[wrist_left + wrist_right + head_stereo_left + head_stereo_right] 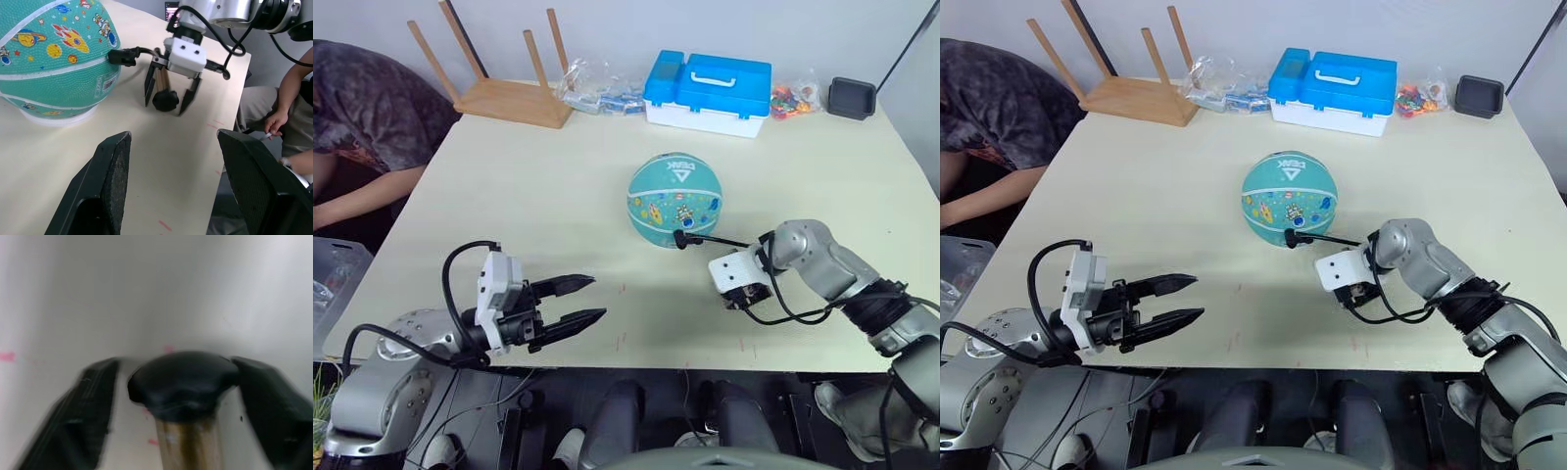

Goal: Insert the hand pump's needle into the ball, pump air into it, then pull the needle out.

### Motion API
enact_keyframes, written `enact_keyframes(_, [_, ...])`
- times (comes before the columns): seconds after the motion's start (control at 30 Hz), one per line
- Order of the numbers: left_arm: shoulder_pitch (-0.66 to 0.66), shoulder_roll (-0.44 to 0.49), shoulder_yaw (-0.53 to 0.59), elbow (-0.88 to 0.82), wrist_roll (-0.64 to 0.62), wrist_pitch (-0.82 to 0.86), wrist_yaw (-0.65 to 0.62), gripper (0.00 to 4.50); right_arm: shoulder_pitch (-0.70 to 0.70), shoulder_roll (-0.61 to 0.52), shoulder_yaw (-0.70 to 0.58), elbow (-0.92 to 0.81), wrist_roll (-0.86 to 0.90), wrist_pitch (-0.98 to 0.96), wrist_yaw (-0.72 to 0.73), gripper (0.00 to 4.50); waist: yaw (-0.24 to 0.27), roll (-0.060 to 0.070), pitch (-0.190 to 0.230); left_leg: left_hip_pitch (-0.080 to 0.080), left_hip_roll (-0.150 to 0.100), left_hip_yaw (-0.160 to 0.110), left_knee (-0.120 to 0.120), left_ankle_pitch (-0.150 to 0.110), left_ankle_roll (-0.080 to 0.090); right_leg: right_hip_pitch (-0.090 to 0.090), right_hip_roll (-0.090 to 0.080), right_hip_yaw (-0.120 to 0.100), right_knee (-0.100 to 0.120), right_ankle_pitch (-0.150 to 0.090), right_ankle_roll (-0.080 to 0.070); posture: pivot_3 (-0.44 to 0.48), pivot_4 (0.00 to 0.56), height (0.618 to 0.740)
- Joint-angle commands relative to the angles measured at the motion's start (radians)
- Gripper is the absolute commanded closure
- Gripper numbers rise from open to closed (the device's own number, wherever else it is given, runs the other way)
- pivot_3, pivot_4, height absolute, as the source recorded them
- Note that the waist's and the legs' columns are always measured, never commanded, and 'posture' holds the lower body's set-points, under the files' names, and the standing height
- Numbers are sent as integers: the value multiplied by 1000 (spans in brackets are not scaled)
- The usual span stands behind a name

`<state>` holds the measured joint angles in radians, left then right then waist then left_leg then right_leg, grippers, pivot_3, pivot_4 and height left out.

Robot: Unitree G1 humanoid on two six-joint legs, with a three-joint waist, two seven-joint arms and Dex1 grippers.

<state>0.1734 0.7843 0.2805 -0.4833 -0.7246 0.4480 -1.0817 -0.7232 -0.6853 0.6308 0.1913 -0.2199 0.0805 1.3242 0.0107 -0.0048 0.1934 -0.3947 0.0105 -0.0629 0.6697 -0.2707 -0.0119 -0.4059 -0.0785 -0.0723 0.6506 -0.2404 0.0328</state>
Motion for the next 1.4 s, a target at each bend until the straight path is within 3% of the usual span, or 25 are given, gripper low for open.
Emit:
enact_keyframes(0.03, [-18,8,17,-9,-7,-5,9,1528,31,-20,-118,-128,141,50,58,30,0,0,0,0,0,0,0,0,-1,-1,0,1,0,0,0,0,150,740])
enact_keyframes(0.13, [-52,13,14,6,-16,11,16,1528,100,-61,-230,-296,300,152,106,30,0,0,0,0,0,2,0,0,0,-3,0,3,3,0,0,0,150,740])
enact_keyframes(0.33, [-145,24,-9,68,-15,31,6,1528,247,-93,-386,-516,459,252,42,30,3,0,0,0,0,3,1,-2,3,-4,0,4,7,0,0,0,150,740])
enact_keyframes(0.7, [-411,31,-111,267,54,12,-57,1528,707,-49,-759,-895,592,301,-305,30,0,-1,-1,2,0,5,2,-1,3,-4,1,7,11,0,0,0,150,740])
enact_keyframes(0.83, [-563,5,-190,364,97,11,-91,1528,867,17,-888,-1032,634,336,-439,30,4,-2,-1,4,2,7,2,-1,3,-4,3,9,11,0,0,0,150,740])
enact_keyframes(1.2, [-944,-138,-374,705,289,-93,-170,1528,1031,54,-994,-1206,695,353,-590,30,-6,-3,-2,4,1,6,4,-1,4,-4,12,22,12,0,0,0,150,740])
enact_keyframes(1.4, [-1032,-196,-417,828,382,-212,-206,1528,1060,7,-1004,-1217,692,343,-586,30,-13,-3,-2,4,0,8,4,-1,4,-4,14,27,12,0,0,0,150,740])
